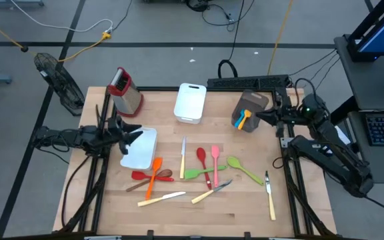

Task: Pick & Place Kitchen Items
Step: Put the orange spatula into the black bin

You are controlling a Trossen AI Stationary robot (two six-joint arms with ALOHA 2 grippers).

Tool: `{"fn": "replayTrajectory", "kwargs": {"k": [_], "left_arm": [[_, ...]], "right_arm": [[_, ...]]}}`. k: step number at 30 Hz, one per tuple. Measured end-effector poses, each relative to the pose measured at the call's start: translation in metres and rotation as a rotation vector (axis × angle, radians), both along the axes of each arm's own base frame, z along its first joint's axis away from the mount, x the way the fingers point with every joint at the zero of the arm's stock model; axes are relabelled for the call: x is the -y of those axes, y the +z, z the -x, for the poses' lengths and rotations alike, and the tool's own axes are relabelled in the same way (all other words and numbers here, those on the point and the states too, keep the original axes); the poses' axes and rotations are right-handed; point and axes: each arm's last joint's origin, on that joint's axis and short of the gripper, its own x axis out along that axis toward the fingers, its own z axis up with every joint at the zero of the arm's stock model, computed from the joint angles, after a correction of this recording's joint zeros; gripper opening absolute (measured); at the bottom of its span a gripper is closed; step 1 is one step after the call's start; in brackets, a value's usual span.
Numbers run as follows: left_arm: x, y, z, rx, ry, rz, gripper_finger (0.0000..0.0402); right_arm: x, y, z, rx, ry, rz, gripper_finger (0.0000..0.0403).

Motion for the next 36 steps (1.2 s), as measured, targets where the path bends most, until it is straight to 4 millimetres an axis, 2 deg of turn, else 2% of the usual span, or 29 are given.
{"fn": "replayTrajectory", "kwargs": {"k": [5,11,18,27,32,36], "left_arm": [[0.000,0.009,0.001,0.098,0.005,0.027,0.0170],[0.000,0.015,0.002,0.159,0.009,0.013,0.0170],[0.000,0.019,0.003,0.222,-0.006,0.089,0.0170],[0.000,0.024,0.000,0.181,0.000,0.026,0.0170],[0.001,0.035,-0.007,0.111,-0.002,-0.004,0.0170],[0.003,0.046,-0.016,-0.022,-0.035,-0.001,0.0170]], "right_arm": [[0.005,-0.021,-0.005,-0.081,-0.178,0.009,0.0001],[0.006,-0.034,-0.010,-0.123,-0.270,0.014,0.0001],[0.006,-0.045,-0.018,-0.032,-0.264,0.067,0.0001],[0.003,-0.068,-0.023,-0.020,-0.226,-0.007,0.0001],[0.003,-0.069,-0.023,-0.028,-0.221,0.009,0.0003],[0.001,-0.068,-0.023,-0.017,-0.189,0.029,0.0003]]}}
